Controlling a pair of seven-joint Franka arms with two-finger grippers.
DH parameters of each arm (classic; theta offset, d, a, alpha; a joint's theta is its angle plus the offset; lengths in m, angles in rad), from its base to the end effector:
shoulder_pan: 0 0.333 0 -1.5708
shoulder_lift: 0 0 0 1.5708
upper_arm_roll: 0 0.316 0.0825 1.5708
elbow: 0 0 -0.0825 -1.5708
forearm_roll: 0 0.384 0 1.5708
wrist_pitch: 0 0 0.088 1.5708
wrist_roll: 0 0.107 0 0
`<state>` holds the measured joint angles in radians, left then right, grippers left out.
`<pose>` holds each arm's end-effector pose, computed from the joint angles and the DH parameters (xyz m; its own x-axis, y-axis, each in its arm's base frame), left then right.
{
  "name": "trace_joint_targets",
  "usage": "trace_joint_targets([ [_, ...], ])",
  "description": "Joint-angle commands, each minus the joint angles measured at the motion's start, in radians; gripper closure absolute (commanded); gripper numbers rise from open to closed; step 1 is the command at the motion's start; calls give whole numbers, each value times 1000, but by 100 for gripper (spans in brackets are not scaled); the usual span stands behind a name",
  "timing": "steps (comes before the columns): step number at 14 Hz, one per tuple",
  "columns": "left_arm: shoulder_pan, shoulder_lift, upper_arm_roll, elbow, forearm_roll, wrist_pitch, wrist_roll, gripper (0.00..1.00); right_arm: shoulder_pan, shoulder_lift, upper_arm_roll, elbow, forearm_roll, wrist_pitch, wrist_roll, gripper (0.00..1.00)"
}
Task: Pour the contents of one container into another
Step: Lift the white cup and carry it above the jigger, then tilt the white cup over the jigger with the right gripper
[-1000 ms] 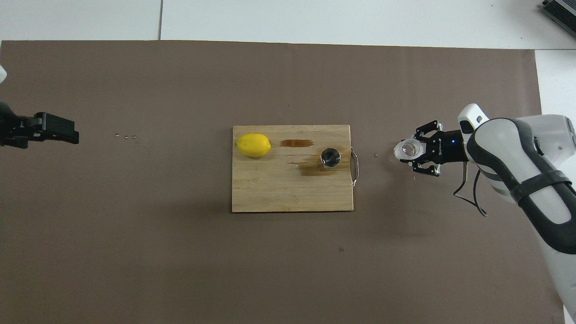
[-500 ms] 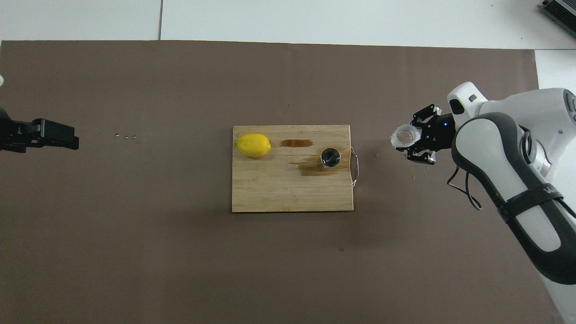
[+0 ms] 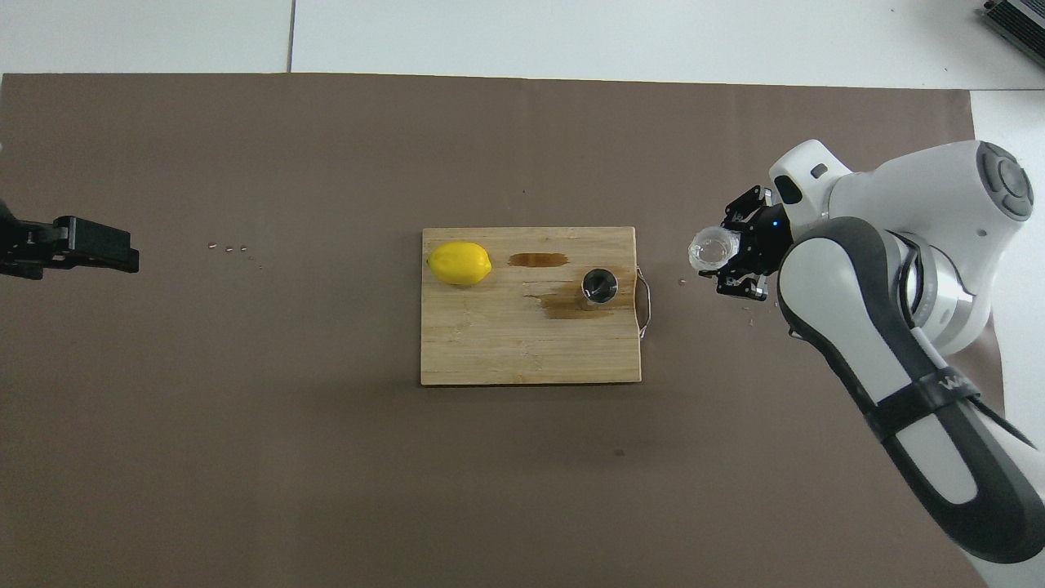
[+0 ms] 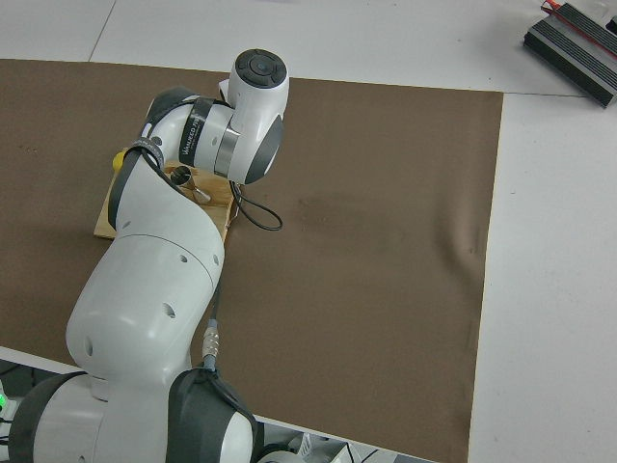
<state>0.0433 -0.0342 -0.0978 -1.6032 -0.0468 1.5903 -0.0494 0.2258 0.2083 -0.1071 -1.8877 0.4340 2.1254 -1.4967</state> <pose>0.5447 -0.0356 0.6297 0.9998 -0.0042 0.0189 -0.0051 -0.9990 0.0444 0.6058 0.0941 0.4034 0.1718 0.9237 0.3425 0.9847 -0.1712 -0.0323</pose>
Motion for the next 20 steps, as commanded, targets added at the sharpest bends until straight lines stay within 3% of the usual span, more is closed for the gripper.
trace_joint_targets([
  [1, 37, -16, -37, -17, 18, -12, 28, 0, 23, -26, 7, 4, -73, -28, 87, 72],
  [10, 15, -27, -28, -26, 21, -27, 23, 0, 179, -29, 7, 24, -247, -35, 254, 72],
  [13, 17, -29, -31, -38, 21, -16, 17, 0, 190, -30, 7, 25, -343, -48, 323, 72],
  [20, 20, -30, -30, -37, 21, -21, 16, 0, 236, -33, 7, 25, -425, -35, 401, 72],
])
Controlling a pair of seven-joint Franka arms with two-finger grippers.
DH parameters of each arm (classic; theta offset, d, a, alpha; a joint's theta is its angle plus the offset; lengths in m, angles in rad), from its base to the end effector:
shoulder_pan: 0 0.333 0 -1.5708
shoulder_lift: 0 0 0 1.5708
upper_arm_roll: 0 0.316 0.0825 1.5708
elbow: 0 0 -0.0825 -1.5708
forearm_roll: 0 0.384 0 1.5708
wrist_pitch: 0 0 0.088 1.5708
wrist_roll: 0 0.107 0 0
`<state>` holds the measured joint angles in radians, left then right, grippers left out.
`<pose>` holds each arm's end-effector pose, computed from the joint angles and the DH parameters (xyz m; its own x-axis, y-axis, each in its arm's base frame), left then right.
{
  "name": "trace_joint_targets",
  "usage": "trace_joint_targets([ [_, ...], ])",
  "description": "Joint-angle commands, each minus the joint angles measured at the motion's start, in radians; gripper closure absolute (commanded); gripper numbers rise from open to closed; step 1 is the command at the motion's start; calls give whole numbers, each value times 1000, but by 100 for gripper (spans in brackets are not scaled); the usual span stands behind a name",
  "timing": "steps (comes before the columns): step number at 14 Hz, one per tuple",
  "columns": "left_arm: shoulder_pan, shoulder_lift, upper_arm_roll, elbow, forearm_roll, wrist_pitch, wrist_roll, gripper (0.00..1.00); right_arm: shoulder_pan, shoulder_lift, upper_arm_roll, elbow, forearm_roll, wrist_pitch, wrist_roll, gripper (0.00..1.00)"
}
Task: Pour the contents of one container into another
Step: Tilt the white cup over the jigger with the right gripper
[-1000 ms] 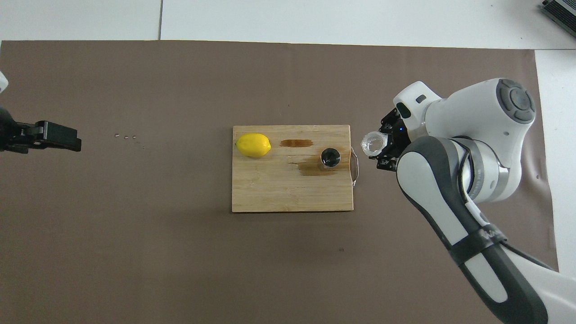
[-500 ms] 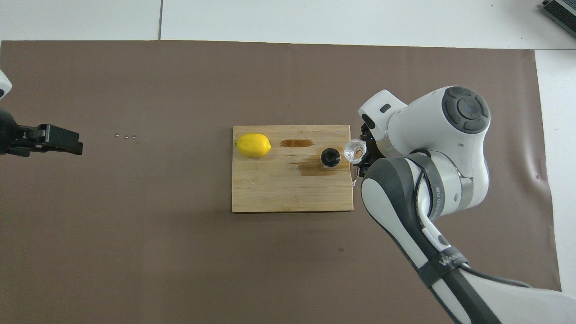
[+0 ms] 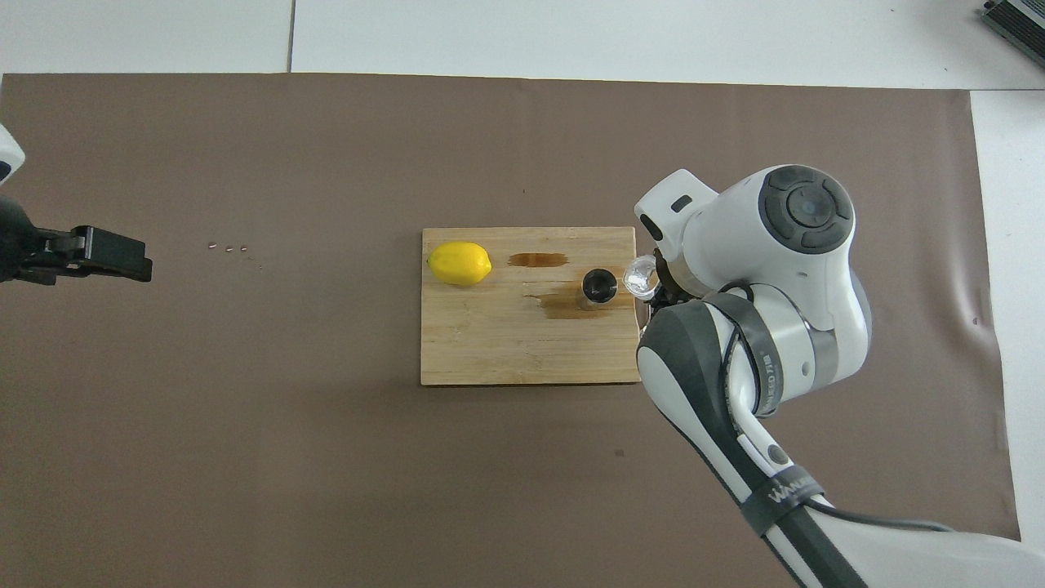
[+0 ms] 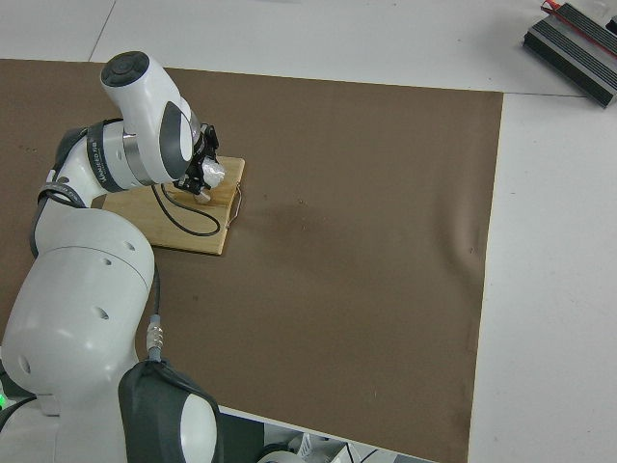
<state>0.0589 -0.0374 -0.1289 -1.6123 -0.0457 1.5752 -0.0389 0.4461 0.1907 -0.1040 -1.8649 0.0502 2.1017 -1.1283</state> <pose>0.5413 -0.0442 0.6257 0.9995 -0.0308 -0.0016 -0.0307 -0.9987 0.0408 0.5747 0.2102 0.4194 0.1214 0.9917 0.0425 0.9919 -0.1228 0.0319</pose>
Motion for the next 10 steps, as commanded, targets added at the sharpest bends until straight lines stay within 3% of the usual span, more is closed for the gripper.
trace_joint_targets([
  [1, 4, -27, 2, -28, 20, -6, 5, 0, 19, -16, 4, 3, -68, -8, 50, 72],
  [10, 3, -27, 2, -28, 20, -7, 5, 0, 68, -19, 6, 3, -216, 21, 120, 72],
])
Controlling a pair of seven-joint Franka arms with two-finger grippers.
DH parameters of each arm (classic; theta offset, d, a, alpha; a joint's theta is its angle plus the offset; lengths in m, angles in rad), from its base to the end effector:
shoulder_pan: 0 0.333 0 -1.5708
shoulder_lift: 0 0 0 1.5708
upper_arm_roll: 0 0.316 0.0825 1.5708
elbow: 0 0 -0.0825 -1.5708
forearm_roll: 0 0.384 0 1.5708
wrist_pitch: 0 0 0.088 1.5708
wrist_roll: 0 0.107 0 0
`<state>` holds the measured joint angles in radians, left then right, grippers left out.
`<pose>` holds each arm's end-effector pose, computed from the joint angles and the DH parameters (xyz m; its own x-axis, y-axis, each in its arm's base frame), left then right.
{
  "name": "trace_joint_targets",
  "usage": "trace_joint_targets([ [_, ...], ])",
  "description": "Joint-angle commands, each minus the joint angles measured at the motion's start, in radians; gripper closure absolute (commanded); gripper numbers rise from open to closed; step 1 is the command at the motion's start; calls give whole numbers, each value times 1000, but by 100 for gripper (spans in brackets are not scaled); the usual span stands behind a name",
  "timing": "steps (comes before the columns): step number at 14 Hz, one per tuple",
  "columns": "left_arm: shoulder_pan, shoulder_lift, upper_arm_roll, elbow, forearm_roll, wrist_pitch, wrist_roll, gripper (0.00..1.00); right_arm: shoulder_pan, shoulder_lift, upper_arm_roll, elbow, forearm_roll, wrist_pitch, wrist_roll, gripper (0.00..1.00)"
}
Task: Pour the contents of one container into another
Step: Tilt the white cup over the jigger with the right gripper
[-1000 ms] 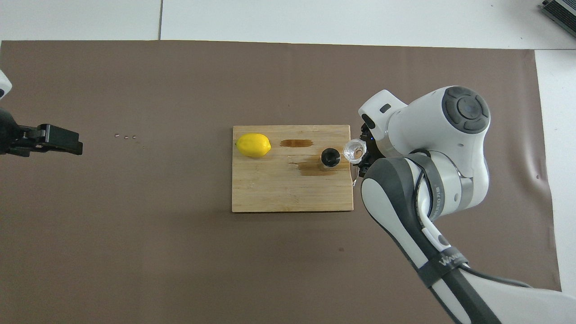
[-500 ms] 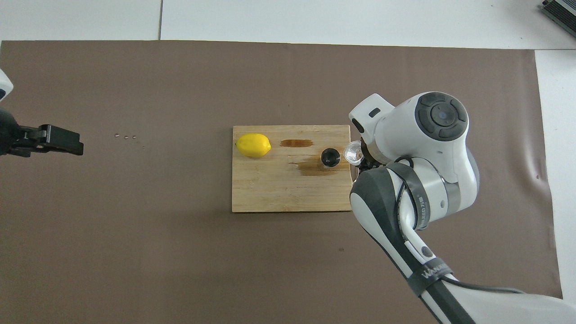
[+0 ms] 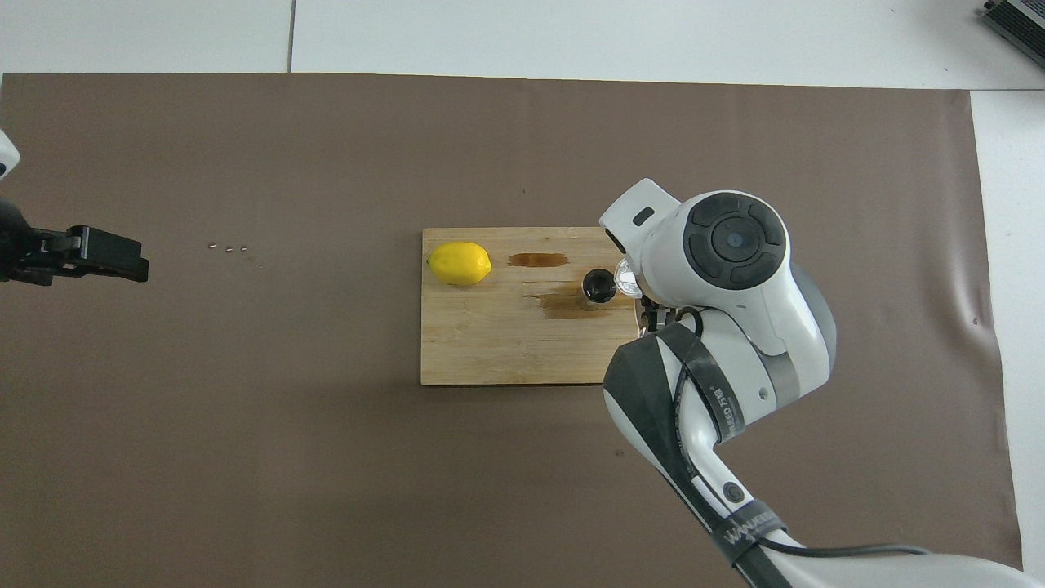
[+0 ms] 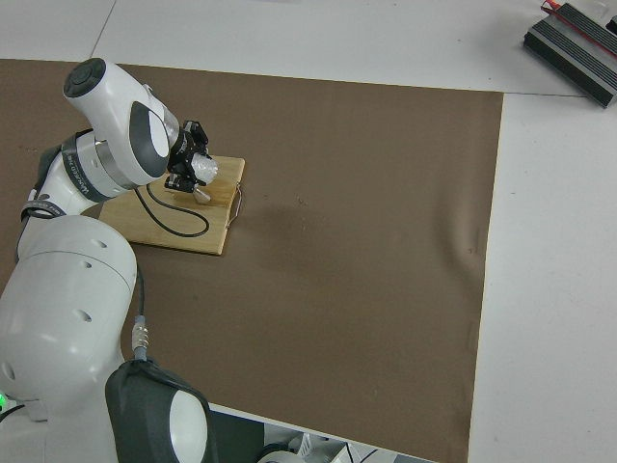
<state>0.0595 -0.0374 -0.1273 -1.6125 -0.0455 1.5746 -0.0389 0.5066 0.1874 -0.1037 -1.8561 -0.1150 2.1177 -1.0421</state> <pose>0.5413 -0.0430 0.6256 0.9996 -0.0287 -0.0024 -0.0285 -0.9988 0.0407 0.5668 0.2391 0.4275 0.0711 0.9951 -0.0690 0.9905 -0.0623 0.1224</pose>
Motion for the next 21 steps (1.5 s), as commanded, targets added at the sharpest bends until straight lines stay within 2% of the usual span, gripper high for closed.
trace_joint_targets([
  [1, 2, -27, 0, -27, 19, -5, 5, 0, 10, -16, 5, -6, -57, 5, 36, 72],
  [11, 3, -27, 0, -27, 19, -7, 5, 0, 47, -3, 9, -12, -169, 25, 116, 72],
  [21, 3, -27, 0, -27, 19, -7, 5, 0, 49, 0, 10, -23, -216, 37, 123, 72],
])
